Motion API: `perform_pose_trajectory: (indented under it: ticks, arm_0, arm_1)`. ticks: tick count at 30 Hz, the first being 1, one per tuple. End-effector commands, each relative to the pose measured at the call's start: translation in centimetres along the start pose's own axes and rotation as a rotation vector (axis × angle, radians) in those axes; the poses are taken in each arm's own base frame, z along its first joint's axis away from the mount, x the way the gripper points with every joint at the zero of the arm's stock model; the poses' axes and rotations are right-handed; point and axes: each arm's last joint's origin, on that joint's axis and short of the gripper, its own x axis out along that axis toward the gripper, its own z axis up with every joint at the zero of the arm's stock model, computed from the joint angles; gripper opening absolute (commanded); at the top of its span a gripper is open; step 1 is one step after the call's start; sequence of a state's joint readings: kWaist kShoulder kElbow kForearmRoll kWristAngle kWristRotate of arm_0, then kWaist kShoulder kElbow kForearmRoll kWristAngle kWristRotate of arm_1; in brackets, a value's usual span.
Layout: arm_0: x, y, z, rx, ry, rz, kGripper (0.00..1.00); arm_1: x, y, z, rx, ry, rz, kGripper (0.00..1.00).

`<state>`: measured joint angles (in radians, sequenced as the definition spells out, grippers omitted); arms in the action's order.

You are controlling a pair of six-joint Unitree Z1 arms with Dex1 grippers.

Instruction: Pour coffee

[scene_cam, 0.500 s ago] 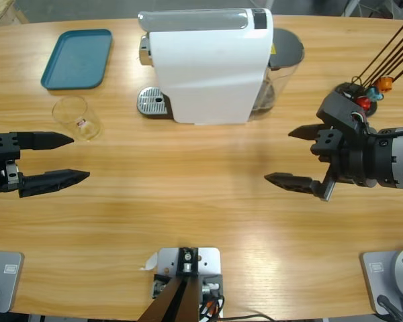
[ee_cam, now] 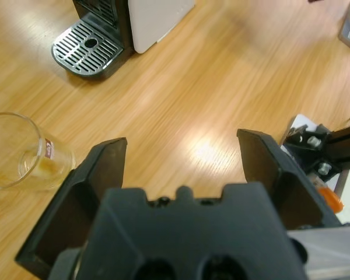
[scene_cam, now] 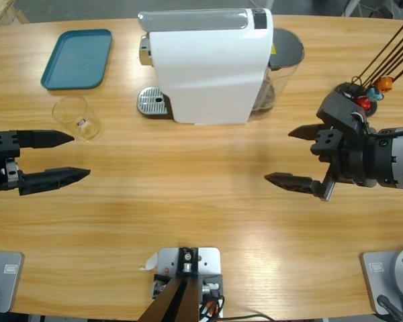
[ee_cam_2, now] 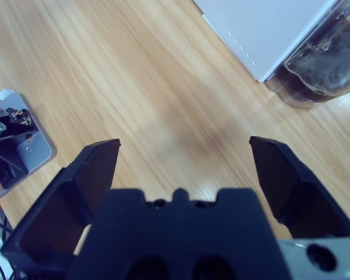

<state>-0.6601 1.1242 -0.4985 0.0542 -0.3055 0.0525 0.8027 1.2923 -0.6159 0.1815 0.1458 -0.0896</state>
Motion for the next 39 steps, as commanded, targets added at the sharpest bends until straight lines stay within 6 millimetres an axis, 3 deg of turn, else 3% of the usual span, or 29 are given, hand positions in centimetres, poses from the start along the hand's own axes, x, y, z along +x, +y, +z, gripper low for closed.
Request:
perform_pose_trajectory:
  ticks: [1, 7, 11, 16, 19, 28, 32, 39]
  arm_0:
    - [-1.5, -0.2, 2.9, -0.215, -0.160, 0.029, 0.908]
    - [-3.0, 1.1, 6.3, -0.525, -0.246, -0.103, 0.959]
    - [-2.0, 3.5, 7.9, -0.643, -0.184, -0.336, 0.956]
    - [-0.8, 6.0, 10.1, -0.714, -0.192, -0.398, 0.945]
    - [0.3, 7.8, 11.2, -0.761, -0.190, -0.382, 0.945]
    - [6.0, 12.7, 12.6, -0.812, -0.138, -0.410, 0.931]
    - [7.4, 13.7, 13.4, -0.816, -0.134, -0.429, 0.920]
    - [9.9, 13.6, 13.8, -0.810, -0.092, -0.505, 0.899]
  arm_1:
    - [0.4, 0.0, -0.8, 0.013, 0.018, -0.006, 0.991]
    - [0.3, 0.0, -0.8, 0.013, 0.012, -0.013, 0.991]
    - [0.3, -0.2, -0.8, 0.040, 0.013, -0.043, 0.991]
    - [0.4, -0.5, -0.5, 0.071, 0.013, -0.093, 0.991]
    - [0.6, -0.7, -0.3, 0.152, 0.016, -0.132, 1.000]
    - [-0.3, -0.9, -0.5, 0.172, 0.019, -0.201, 0.996]
    - [-0.1, -1.0, -0.8, 0.196, 0.020, -0.216, 0.996]
    - [0.5, -1.1, -0.7, 0.201, 0.034, -0.219, 0.996]
